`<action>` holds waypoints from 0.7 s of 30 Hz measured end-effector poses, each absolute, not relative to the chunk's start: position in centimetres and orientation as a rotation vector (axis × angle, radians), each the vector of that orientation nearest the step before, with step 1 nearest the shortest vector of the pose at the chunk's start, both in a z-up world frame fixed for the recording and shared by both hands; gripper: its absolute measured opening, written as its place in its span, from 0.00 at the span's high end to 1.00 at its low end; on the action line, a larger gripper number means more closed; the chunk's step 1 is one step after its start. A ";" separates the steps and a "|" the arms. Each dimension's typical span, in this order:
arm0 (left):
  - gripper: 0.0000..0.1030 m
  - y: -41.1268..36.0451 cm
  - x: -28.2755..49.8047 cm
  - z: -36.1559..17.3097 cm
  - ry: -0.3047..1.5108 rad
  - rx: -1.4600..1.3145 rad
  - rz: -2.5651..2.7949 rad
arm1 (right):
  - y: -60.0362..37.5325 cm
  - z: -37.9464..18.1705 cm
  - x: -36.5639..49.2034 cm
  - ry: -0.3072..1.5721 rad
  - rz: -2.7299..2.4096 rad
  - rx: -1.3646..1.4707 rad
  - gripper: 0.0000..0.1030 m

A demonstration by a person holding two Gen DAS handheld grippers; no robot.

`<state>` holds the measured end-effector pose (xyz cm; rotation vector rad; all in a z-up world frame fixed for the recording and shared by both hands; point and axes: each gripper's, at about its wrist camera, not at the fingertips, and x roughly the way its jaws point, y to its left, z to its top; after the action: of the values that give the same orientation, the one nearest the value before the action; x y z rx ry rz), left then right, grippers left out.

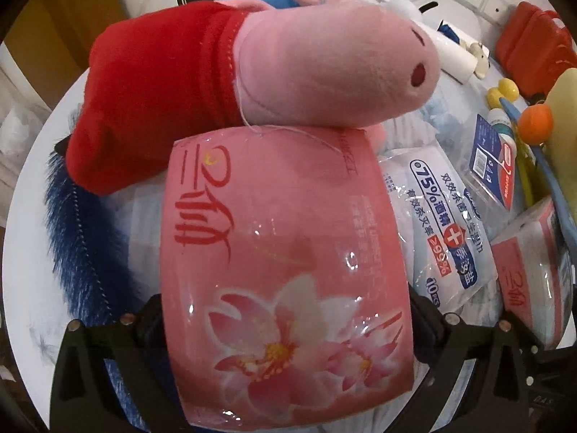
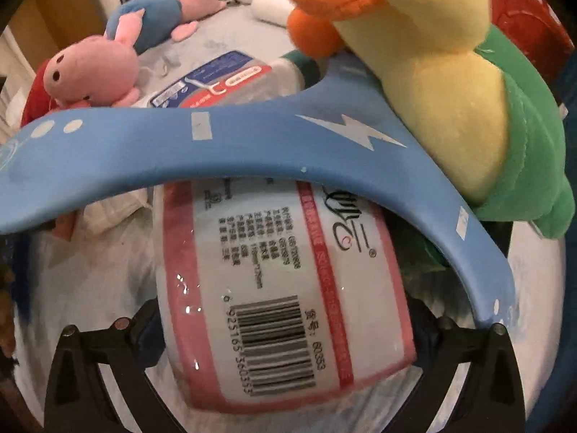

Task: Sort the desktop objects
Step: 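Grasp the pink tissue pack with the left tool while the right tool grasps the white-and-red tissue pack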

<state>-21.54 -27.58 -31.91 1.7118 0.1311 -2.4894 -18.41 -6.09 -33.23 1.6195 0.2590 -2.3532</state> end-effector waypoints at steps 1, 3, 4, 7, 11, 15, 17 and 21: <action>0.00 -27.6 -21.4 -31.9 0.130 1.703 -2.496 | -6.1 -33.0 -18.3 0.256 -2.364 1.597 0.00; 0.00 -27.7 -21.1 -31.9 0.129 1.692 -2.503 | -6.1 -32.7 -18.0 0.252 -2.383 1.560 0.00; 0.00 -27.8 -21.1 -31.9 0.128 1.689 -2.505 | -6.2 -32.5 -17.8 0.249 -2.393 1.542 0.00; 0.00 -28.0 -20.7 -31.9 0.125 1.669 -2.519 | -6.4 -32.0 -17.6 0.238 -2.411 1.525 0.00; 0.00 -28.3 -20.1 -31.8 0.118 1.633 -2.548 | -6.8 -31.3 -17.5 0.220 -2.449 1.492 0.00; 0.00 -28.6 -19.8 -31.7 0.118 1.627 -2.547 | -7.2 -30.6 -17.4 0.220 -2.452 1.476 0.00; 0.10 -28.7 -19.4 -31.4 0.122 1.637 -2.537 | -7.4 -30.1 -17.4 0.222 -2.429 1.510 0.03; 0.14 -27.9 -17.1 -30.7 0.051 1.657 -2.544 | -7.3 -29.0 -16.0 0.195 -2.392 1.560 0.08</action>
<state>-17.07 -27.90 -30.71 1.6568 0.0509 -2.5436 -15.97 -7.34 -28.98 1.5604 0.1948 -2.3925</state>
